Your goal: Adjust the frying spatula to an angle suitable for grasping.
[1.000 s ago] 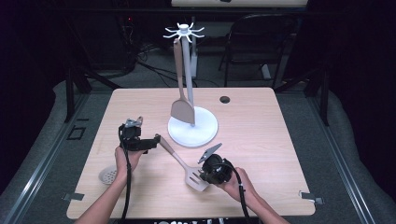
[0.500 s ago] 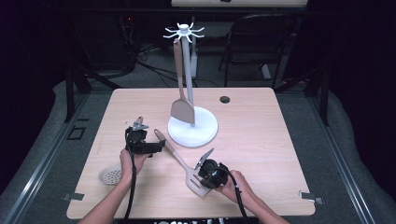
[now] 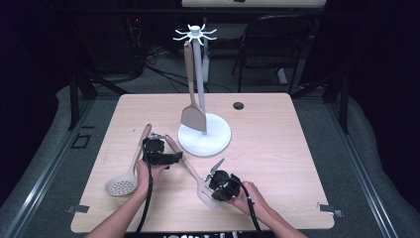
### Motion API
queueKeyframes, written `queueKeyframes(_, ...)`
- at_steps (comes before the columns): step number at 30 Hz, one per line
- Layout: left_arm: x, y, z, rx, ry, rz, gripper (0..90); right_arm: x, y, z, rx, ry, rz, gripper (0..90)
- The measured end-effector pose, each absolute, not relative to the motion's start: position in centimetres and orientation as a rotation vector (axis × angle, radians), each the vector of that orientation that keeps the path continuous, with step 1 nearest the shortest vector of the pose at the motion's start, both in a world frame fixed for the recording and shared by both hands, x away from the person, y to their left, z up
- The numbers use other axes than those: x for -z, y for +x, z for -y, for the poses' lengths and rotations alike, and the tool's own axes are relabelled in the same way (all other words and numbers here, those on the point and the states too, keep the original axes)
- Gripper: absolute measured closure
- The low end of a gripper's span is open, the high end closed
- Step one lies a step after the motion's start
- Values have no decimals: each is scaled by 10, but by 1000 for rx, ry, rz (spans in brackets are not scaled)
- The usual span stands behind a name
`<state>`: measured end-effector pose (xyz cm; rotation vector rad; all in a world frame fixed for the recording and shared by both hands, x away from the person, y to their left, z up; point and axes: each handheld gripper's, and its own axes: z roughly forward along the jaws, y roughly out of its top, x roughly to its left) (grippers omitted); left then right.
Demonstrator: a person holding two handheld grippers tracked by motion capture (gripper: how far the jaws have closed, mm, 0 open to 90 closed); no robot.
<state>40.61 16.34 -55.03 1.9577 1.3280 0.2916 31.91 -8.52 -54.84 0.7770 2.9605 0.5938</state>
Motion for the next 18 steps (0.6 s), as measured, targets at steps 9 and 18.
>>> queueKeyframes(9, 557, 410, -148, -277, 1982, -1318, 235, 548, 319, 85, -591, 771, -2960, 900)
queueKeyframes(18, 563, 412, -147, -227, 1955, -1314, 384, 548, 318, 83, -587, 754, -2964, 900)
